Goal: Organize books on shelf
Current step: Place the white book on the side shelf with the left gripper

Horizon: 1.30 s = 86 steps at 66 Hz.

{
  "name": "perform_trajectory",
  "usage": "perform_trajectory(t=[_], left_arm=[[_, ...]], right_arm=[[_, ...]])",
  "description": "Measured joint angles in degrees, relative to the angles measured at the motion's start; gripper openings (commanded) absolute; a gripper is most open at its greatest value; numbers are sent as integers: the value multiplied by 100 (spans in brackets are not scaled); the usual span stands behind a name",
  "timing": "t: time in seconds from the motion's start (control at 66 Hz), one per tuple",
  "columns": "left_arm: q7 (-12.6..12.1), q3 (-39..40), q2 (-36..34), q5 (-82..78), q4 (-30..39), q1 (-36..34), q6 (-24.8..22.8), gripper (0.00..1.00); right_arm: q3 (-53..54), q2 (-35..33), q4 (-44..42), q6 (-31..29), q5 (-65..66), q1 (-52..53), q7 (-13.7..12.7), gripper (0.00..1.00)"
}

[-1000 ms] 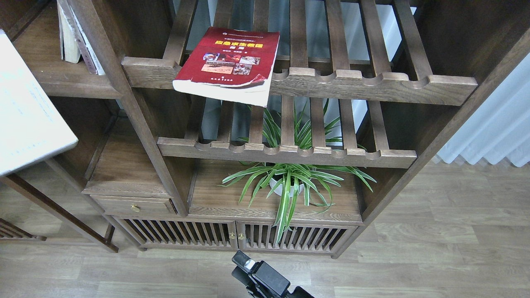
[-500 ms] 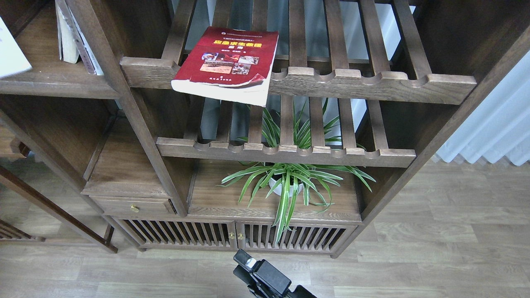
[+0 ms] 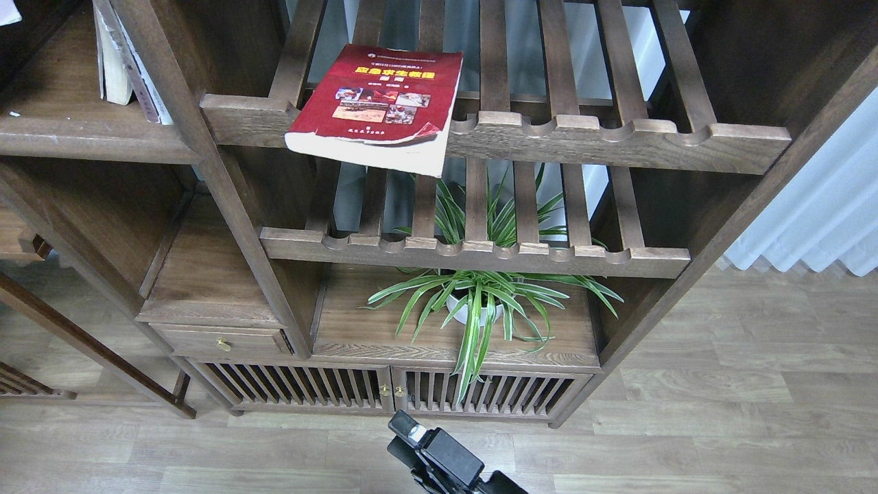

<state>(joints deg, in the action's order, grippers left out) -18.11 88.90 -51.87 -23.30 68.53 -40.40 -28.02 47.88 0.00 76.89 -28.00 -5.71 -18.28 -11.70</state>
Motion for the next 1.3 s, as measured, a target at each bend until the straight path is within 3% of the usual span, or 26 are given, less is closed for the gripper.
perform_trajectory(t=[0.682,0.939,1.03,1.06,1.075,1.106,1.302], left_arm=[[-35,-2291,1121,-332,-2051,-2827,0,14],[40,-2328,1629,-96,-2569,-2931,3,17],[48,-2329,1703,113,-2714,-2905,3,31],[51,-2335,1725,184,-2757,-2894,3,47],[51,-2339,1735,215,-2773,-2890,3,61],[53,-2343,1763,277,-2796,-2881,3,71],[55,-2282,1898,623,-2783,-2720,3,77]], right_arm=[[148,0,104,0,-10,0,27,93],[186,0,114,0,-10,0,28,93],[186,0,115,0,-10,0,27,93],[187,0,115,0,-10,0,28,93],[187,0,115,0,-10,0,28,93],[187,0,115,0,-10,0,27,93],[187,0,116,0,-10,0,28,93]])
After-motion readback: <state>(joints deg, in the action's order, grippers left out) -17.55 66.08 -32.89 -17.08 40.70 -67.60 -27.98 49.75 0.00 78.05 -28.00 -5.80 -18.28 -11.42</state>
